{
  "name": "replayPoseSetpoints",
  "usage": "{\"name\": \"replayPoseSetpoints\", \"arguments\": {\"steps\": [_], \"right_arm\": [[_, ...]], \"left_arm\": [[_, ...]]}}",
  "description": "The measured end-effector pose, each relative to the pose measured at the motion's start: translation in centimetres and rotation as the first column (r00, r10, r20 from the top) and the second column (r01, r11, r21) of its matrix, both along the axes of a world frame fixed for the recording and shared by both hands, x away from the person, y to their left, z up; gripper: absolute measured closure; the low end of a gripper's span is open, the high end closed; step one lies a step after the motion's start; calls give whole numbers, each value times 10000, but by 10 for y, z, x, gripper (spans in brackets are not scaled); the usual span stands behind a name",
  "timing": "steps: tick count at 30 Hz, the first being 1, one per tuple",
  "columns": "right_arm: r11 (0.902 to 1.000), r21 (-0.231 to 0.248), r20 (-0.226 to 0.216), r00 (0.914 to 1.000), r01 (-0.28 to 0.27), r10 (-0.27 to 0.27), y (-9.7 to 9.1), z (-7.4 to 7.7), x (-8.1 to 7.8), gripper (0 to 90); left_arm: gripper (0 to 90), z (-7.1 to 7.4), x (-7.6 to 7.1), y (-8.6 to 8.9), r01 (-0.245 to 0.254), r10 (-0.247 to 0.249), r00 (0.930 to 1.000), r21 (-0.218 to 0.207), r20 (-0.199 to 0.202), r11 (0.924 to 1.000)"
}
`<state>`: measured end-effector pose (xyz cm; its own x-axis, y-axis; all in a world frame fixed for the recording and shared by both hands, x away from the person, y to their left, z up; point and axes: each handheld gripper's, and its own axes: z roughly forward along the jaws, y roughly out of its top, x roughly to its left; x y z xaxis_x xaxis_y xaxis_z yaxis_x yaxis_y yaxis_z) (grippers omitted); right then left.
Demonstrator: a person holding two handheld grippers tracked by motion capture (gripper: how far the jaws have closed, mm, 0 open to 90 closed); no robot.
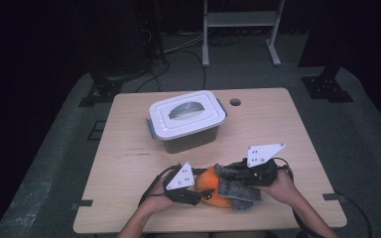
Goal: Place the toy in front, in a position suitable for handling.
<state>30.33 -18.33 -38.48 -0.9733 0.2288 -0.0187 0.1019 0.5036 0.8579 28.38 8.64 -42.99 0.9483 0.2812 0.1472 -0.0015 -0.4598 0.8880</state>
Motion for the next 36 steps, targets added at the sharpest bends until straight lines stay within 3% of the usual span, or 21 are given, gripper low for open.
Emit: {"name": "replayPoseSetpoints", "arguments": {"steps": [2, 9, 14, 20, 26, 30, 32, 36], "right_arm": [[10000, 8, -135, 9999, 61, -60, -1, 0, 0, 772], [9973, -658, 429, 9984, -339, 368, 20, 14, -1, 773], [9928, -1079, 576, 9966, -521, 585, 33, 18, 1, 773], [9953, -926, 289, 9991, -267, 295, 16, 17, 5, 773], [9926, -1023, 454, 9965, -654, 704, 31, 22, 3, 773], [9945, -925, 273, 9983, -490, 518, 25, 18, 7, 773], [9973, -672, -25, 9996, -279, 278, 15, 13, 10, 773], [9993, -380, -388, 9992, -24, 9, 1, 5, 10, 772]], "left_arm": [[373, 1, 0, -2, -26, 26, 10000, -16, 68, 10000], [376, 6, -1, -11, -12, 11, 9989, 9, 469, 10000], [379, 5, 1, -10, -23, 25, 9991, -55, 427, 10000], [386, 6, 1, -10, -1, 8, 9991, -169, 426, 9999], [387, 8, 0, -15, 118, -108, 9982, -163, 592, 9998], [390, 4, 2, -7, 111, -109, 9990, -53, 442, 9999], [388, 2, 2, -2, 169, -170, 9991, 15, 378, 9999], [349, 0, 3, 7, 306, -307, 9994, -74, -142, 9995]]}}
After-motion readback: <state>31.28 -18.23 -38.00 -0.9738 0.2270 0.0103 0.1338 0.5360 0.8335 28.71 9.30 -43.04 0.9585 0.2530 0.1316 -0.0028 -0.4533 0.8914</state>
